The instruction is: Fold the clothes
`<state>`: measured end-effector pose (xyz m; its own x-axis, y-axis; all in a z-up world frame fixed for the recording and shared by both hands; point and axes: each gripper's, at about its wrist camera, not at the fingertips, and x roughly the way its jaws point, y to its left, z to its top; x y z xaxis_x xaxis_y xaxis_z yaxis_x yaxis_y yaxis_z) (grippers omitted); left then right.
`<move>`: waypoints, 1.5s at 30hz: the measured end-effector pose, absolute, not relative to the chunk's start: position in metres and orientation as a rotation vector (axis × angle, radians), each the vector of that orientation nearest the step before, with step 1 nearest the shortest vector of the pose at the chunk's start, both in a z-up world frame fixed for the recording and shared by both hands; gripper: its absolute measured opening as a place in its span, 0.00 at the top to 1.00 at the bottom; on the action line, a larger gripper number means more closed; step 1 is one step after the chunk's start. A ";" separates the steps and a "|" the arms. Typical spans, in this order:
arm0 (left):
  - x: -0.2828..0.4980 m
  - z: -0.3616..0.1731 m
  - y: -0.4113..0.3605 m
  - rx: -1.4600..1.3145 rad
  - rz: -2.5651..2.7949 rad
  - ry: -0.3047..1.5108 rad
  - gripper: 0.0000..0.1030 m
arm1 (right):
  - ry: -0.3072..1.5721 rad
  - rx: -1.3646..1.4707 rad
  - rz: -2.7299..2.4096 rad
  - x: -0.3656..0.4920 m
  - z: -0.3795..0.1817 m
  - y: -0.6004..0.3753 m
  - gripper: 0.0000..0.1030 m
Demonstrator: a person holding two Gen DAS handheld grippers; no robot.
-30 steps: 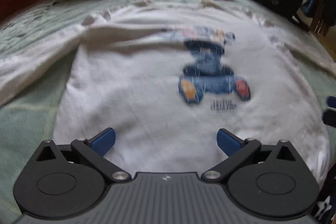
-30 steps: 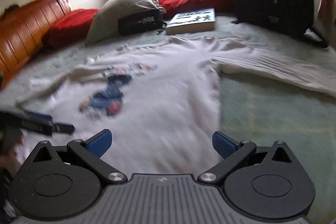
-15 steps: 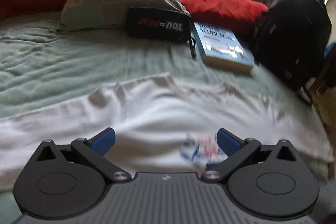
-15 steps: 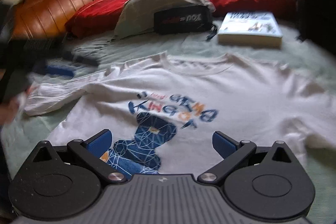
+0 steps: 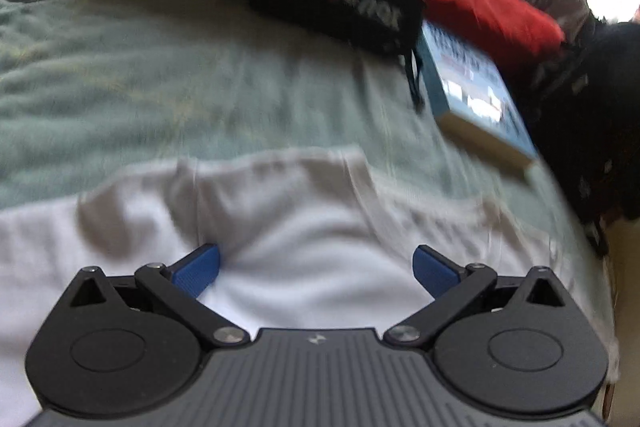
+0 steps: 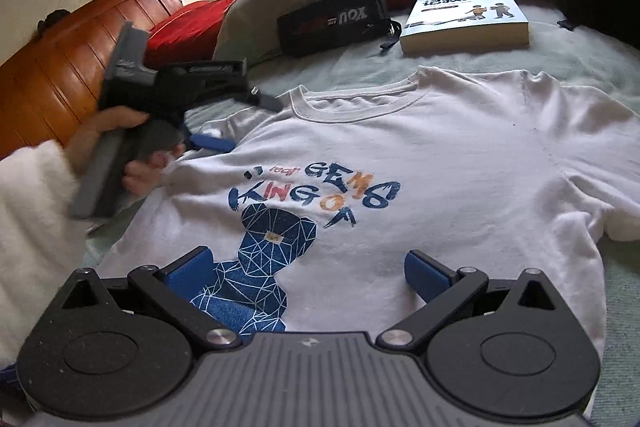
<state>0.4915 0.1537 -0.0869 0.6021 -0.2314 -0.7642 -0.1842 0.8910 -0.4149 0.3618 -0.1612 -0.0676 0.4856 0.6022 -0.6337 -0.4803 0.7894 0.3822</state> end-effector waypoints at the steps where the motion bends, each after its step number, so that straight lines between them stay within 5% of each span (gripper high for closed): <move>1: 0.497 -0.087 0.155 -0.470 -0.022 0.921 0.01 | 0.833 0.156 0.662 0.362 -0.068 -0.160 0.00; 10: 0.493 -0.049 0.166 -0.217 0.016 0.857 0.04 | 0.824 0.151 0.674 0.359 -0.068 -0.161 0.00; 15: 0.480 -0.053 0.195 -0.075 0.070 0.890 0.44 | 0.817 0.156 0.671 0.359 -0.066 -0.162 0.00; 20: 0.471 -0.073 0.201 -0.029 -0.032 0.897 0.44 | 0.819 0.156 0.672 0.360 -0.068 -0.161 0.00; 22: 0.470 -0.080 0.197 -0.018 -0.055 0.898 0.59 | 0.823 0.151 0.669 0.360 -0.069 -0.160 0.00; 24: 0.467 -0.078 0.194 -0.006 -0.068 0.872 0.98 | 0.821 0.148 0.668 0.360 -0.069 -0.160 0.00; 32: 0.489 -0.077 0.184 0.030 0.057 0.833 0.99 | 0.815 0.153 0.665 0.360 -0.070 -0.160 0.00; 38: 0.487 -0.079 0.198 -0.024 0.152 0.843 0.83 | 0.813 0.153 0.661 0.358 -0.068 -0.162 0.00; 41: 0.480 -0.062 0.199 -0.020 0.195 0.823 0.83 | 0.807 0.158 0.663 0.356 -0.065 -0.164 0.00; 43: 0.477 -0.050 0.186 -0.025 0.145 0.817 0.76 | 0.801 0.157 0.666 0.355 -0.062 -0.165 0.00; 45: 0.475 -0.044 0.168 -0.048 0.055 0.827 0.57 | 0.796 0.155 0.668 0.353 -0.060 -0.165 0.00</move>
<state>0.4750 0.1684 -0.0437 0.6759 0.0302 -0.7364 -0.0679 0.9975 -0.0215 0.3533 -0.1652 -0.0598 0.5079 0.6081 -0.6101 -0.4958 0.7856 0.3701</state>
